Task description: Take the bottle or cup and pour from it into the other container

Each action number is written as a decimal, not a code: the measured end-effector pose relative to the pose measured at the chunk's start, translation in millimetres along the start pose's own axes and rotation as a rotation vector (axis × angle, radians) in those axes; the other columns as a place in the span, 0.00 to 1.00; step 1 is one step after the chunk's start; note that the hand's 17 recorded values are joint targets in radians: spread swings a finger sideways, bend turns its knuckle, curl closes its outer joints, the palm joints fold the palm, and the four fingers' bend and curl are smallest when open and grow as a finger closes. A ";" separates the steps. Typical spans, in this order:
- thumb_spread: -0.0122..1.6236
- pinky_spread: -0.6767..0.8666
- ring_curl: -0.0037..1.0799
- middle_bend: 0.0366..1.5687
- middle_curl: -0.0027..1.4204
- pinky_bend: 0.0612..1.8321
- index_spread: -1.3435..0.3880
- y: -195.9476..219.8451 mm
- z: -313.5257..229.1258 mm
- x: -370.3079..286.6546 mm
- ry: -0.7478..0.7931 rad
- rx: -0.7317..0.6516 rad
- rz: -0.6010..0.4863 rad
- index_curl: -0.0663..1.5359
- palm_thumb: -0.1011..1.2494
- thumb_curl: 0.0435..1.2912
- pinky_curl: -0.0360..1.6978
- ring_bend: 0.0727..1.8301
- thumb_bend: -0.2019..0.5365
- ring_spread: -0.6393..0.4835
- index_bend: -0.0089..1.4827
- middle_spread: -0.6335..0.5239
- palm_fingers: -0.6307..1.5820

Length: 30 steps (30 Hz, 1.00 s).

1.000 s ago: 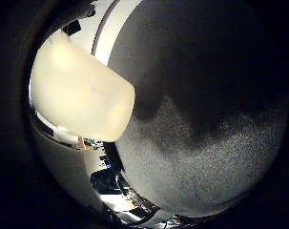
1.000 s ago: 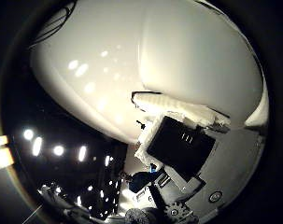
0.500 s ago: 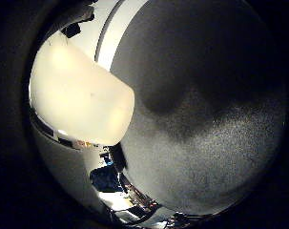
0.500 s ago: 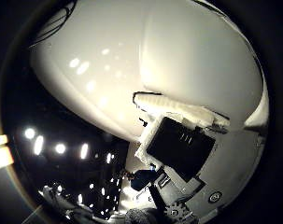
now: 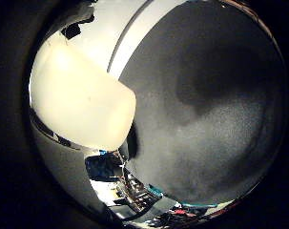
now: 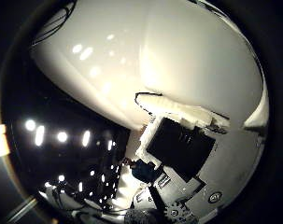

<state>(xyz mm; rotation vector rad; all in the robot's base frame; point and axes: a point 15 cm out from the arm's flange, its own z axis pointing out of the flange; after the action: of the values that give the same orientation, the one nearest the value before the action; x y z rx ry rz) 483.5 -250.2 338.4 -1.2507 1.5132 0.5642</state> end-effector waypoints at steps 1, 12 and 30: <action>0.48 0.18 0.49 0.68 0.44 0.62 0.52 2.2 5.4 -5.5 0.019 -0.025 -0.011 0.61 0.66 0.44 0.31 0.67 0.23 0.38 0.28 0.39 0.81; 0.49 0.18 0.49 0.67 0.46 0.62 0.52 35.3 62.2 -64.8 0.257 -0.315 -0.132 0.64 0.65 0.44 0.32 0.66 0.23 0.38 0.26 0.38 0.80; 0.48 0.17 0.50 0.65 0.47 0.61 0.49 92.1 136.7 -163.7 0.761 -0.653 -0.350 0.66 0.65 0.45 0.33 0.66 0.23 0.37 0.24 0.36 0.80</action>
<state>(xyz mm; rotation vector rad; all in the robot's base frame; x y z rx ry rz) 441.8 -35.5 416.9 -2.3791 1.6976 0.3643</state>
